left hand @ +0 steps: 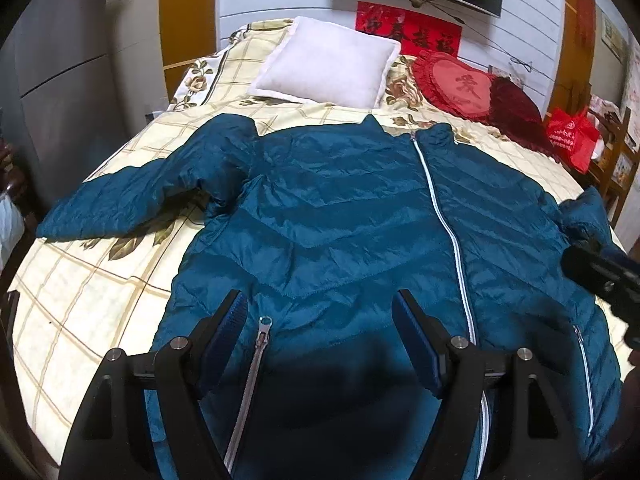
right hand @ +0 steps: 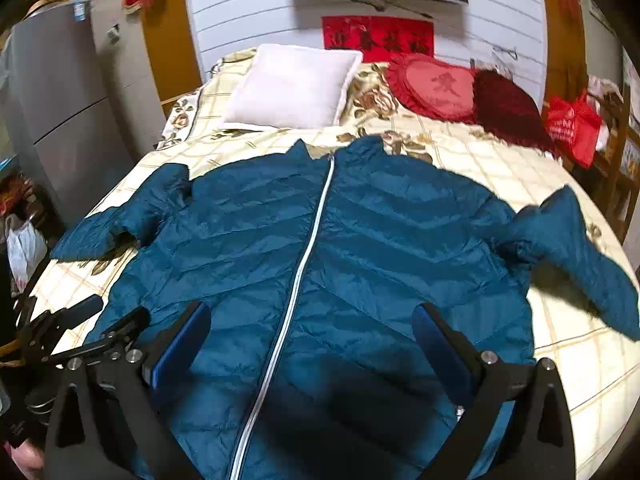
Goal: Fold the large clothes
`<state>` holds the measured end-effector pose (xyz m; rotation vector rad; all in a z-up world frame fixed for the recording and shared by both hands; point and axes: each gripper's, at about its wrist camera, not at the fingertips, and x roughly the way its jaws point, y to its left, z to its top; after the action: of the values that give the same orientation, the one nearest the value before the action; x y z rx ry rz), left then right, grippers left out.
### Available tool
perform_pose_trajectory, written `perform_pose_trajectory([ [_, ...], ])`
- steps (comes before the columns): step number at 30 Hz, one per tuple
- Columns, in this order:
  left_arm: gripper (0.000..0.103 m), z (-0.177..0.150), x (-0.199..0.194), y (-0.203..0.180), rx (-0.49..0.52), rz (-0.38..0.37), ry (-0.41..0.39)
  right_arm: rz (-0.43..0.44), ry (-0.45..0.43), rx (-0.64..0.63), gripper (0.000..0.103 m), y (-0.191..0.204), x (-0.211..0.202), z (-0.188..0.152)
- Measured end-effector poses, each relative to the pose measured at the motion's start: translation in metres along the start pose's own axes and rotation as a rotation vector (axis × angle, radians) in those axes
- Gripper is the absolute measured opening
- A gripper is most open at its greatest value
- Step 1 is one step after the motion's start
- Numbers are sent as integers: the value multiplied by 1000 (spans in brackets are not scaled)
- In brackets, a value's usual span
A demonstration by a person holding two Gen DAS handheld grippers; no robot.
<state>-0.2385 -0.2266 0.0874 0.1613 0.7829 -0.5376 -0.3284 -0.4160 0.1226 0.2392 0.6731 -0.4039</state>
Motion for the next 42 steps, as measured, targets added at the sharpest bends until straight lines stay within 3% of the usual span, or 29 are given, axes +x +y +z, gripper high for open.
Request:
perform_pose_trajectory([
  [42, 68, 0, 20, 23, -45, 53, -7, -77, 19, -5, 102, 10, 41, -9],
])
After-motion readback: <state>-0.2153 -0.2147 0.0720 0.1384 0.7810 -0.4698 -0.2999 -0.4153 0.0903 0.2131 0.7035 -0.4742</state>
